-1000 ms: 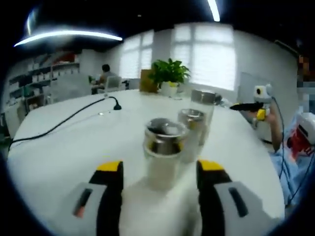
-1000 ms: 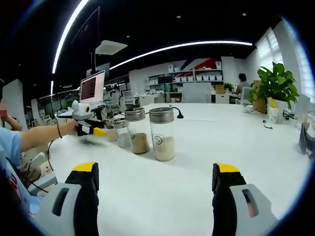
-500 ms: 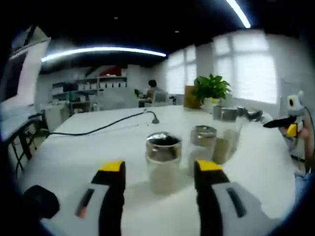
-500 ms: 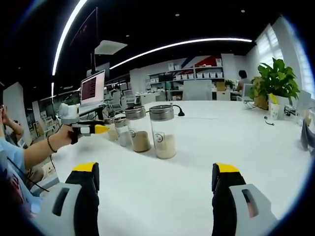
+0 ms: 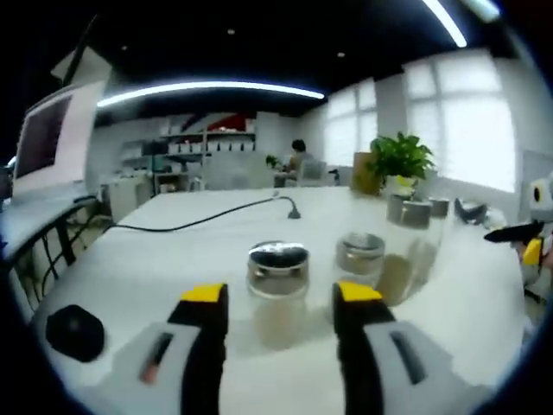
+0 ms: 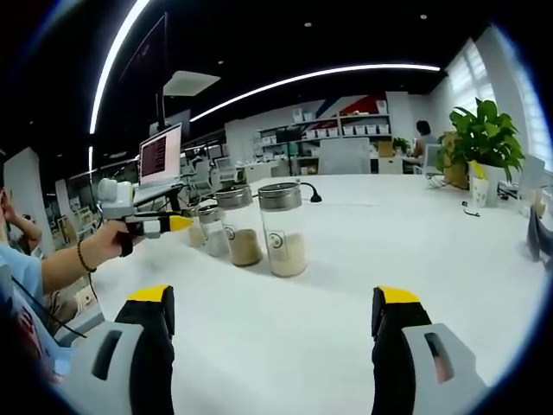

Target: Rotate the seasoning bottle until the label or dispensing opening points toward the visible target arrow and the bottle remains upright within the marked orientation range

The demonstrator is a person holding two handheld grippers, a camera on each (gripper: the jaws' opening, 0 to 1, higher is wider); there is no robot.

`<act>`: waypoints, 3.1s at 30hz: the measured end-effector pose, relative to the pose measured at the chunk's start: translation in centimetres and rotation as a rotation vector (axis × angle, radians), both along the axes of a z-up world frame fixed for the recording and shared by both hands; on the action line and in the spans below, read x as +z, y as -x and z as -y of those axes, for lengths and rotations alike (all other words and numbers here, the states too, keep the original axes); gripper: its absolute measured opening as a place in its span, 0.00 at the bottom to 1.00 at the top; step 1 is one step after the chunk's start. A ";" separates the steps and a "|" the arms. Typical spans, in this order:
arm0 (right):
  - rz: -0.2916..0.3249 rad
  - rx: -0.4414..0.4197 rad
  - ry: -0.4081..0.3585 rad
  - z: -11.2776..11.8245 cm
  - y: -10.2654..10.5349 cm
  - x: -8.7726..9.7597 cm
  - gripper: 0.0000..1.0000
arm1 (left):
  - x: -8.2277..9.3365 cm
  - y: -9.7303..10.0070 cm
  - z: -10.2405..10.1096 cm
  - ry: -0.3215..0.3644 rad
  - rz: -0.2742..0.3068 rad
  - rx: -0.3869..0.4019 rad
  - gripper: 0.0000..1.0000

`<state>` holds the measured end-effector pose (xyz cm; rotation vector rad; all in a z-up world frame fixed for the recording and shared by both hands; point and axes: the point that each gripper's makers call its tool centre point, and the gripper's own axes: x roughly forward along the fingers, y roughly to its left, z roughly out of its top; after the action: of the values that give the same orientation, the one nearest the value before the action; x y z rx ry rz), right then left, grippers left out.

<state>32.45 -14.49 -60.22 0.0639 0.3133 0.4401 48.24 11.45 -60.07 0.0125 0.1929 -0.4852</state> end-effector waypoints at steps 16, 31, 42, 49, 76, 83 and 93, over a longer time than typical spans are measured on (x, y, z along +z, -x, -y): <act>-0.008 -0.007 0.001 0.3 0.2 -0.2 0.97 | -1.7 -2.3 -0.6 -0.103 -0.036 0.112 0.49; -0.002 -0.014 0.020 0.5 0.2 0.1 0.96 | -1.3 -1.8 0.7 -0.083 -0.033 0.030 0.35; -0.003 -0.011 0.010 0.3 0.1 0.0 0.95 | -1.6 -2.1 1.0 -0.122 -0.072 -0.218 0.34; 0.061 -0.044 0.135 0.5 0.1 1.0 0.95 | -1.9 -2.3 1.3 -0.175 -0.086 -0.393 0.34; 0.045 0.016 0.086 -0.5 0.0 0.8 0.95 | -2.9 -0.3 1.6 -0.269 -0.161 -1.040 0.33; 0.044 0.023 0.083 -0.6 -0.1 0.7 0.96 | -2.8 0.0 2.0 -0.250 -0.157 -1.040 0.34; 0.054 0.066 0.083 -1.6 0.2 0.8 0.95 | -2.0 1.8 2.4 -0.220 -0.160 -1.041 0.64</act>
<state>32.25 -12.90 -59.40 -0.0395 0.2811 0.4930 46.44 9.06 -62.10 0.3015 0.3954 -1.5024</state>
